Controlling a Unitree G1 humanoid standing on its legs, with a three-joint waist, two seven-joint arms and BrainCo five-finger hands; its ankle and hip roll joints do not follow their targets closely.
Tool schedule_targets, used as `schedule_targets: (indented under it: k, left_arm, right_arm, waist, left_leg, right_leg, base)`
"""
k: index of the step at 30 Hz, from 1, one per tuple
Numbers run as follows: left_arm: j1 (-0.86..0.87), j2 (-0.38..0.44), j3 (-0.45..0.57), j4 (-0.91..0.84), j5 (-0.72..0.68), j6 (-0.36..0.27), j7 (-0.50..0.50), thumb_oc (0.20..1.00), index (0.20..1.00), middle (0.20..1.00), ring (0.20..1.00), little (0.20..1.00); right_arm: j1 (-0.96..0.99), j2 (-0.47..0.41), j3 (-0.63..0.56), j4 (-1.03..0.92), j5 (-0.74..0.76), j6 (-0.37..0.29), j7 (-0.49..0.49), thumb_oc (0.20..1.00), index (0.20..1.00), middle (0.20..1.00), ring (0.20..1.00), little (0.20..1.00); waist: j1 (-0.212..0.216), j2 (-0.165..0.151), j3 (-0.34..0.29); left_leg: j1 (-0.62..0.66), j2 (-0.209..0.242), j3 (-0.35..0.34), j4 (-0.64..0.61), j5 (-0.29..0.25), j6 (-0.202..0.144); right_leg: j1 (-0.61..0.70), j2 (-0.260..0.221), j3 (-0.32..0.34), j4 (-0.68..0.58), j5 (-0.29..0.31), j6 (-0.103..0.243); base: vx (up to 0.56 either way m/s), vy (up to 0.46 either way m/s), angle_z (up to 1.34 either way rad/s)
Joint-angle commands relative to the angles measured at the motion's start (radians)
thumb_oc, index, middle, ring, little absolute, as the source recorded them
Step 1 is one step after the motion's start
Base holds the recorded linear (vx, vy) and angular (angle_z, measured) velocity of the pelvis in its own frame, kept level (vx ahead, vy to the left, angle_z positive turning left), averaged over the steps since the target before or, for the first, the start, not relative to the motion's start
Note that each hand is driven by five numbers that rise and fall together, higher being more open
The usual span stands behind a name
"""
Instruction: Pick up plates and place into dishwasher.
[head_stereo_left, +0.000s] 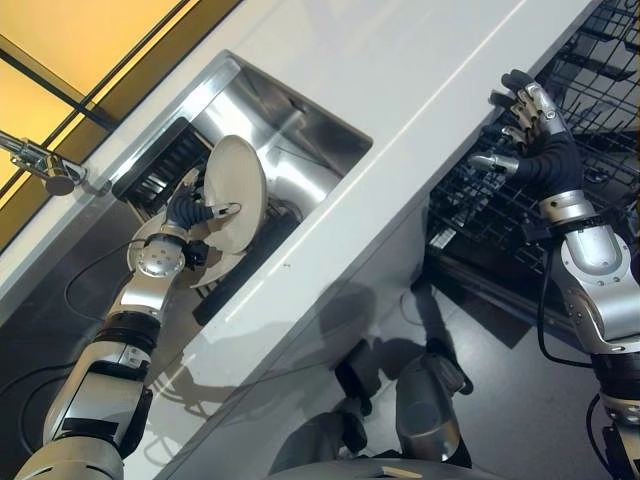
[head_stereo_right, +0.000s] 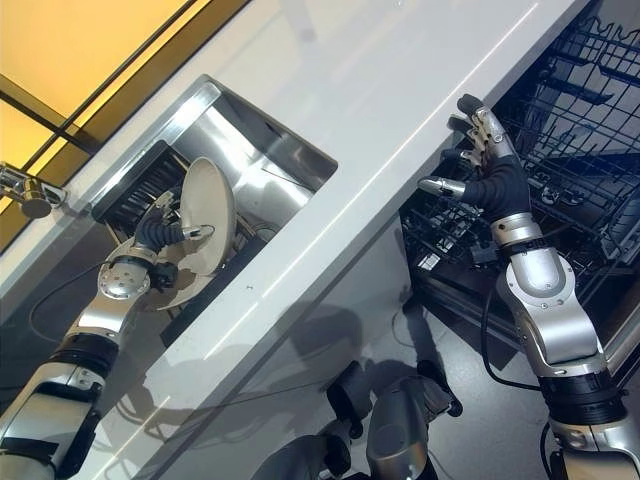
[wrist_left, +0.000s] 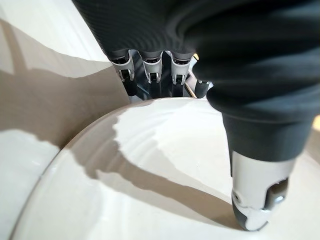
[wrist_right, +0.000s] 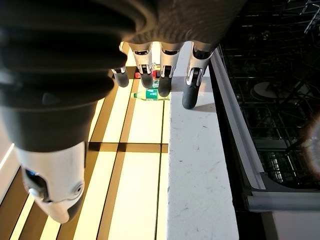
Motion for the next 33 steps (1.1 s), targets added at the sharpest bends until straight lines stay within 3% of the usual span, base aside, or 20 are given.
schedule_targets:
  k: [1,9,14,27,28,30,33]
  left_arm:
    - [-0.048,0.006,0.121,0.084,0.008,0.023,0.078,1.0,1.0,1.0,1.0,1.0]
    - [-0.047,-0.019,0.146,0.07,-0.015,0.006,0.193,1.0,1.0,1.0,1.0,1.0]
    - [-0.047,-0.044,0.138,0.033,-0.012,-0.011,0.169,1.0,1.0,1.0,1.0,1.0]
    - [-0.035,-0.102,0.056,0.011,-0.278,-0.013,-0.329,1.0,1.0,1.0,1.0,1.0]
    - [-0.031,-0.101,0.053,0.01,-0.291,-0.013,-0.353,0.912,0.912,0.912,0.912,0.912]
    - [-0.023,-0.095,0.049,0.009,-0.31,-0.012,-0.388,0.555,0.555,0.555,0.555,0.555]
    - [-0.014,-0.086,0.045,0.002,-0.342,-0.016,-0.414,0.2,0.2,0.2,0.2,0.2]
  right_arm:
    - [0.11,0.011,-0.015,0.061,-0.012,0.098,-0.007,1.0,1.0,1.0,1.0,1.0]
    - [0.111,0.016,-0.014,0.051,-0.01,0.115,-0.016,1.0,1.0,1.0,1.0,1.0]
    - [0.118,0.023,-0.027,0.045,-0.015,0.12,-0.012,1.0,1.0,1.0,1.0,1.0]
    - [0.122,0.045,-0.059,0.041,-0.039,0.114,0.02,1.0,1.0,1.0,1.0,1.0]
    - [0.127,0.044,-0.062,0.043,-0.041,0.109,0.025,1.0,1.0,1.0,1.0,1.0]
    - [0.135,0.041,-0.067,0.045,-0.044,0.104,0.036,1.0,1.0,1.0,1.0,1.0]
    - [0.144,0.034,-0.075,0.047,-0.042,0.099,0.045,1.0,1.0,1.0,1.0,1.0]
  waist:
    - [0.008,-0.024,-0.001]
    - [0.013,-0.03,0.005]
    - [0.015,-0.035,0.012]
    - [0.004,-0.032,0.042]
    - [0.002,-0.029,0.042]
    - [0.0,-0.024,0.042]
    - [0.0,-0.017,0.042]
  left_leg:
    - [-0.034,-0.028,-0.062,0.23,-0.19,-0.035]
    - [-0.044,-0.026,-0.071,0.244,-0.187,-0.041]
    - [-0.052,-0.024,-0.073,0.247,-0.182,-0.043]
    - [-0.059,-0.021,-0.064,0.25,-0.18,-0.04]
    - [-0.055,-0.021,-0.062,0.247,-0.18,-0.04]
    - [-0.05,-0.022,-0.062,0.245,-0.18,-0.04]
    - [-0.041,-0.025,-0.062,0.24,-0.179,-0.04]
  right_leg:
    - [-0.073,0.006,0.002,-0.177,0.244,-0.053]
    - [-0.079,0.004,0.001,-0.165,0.243,-0.056]
    - [-0.083,0.003,0.001,-0.163,0.246,-0.055]
    - [-0.088,0.001,0.008,-0.169,0.261,-0.047]
    - [-0.084,-0.001,0.008,-0.171,0.26,-0.046]
    - [-0.081,0.0,0.008,-0.171,0.259,-0.046]
    - [-0.068,-0.003,0.007,-0.177,0.257,-0.047]
  base:
    - [0.0,0.0,0.0]
    - [0.0,0.0,0.0]
    - [-0.01,-0.002,0.01]
    - [-0.02,-0.003,0.0]
    - [0.02,0.041,0.0]
    - [0.03,0.033,0.0]
    - [0.02,0.017,0.01]
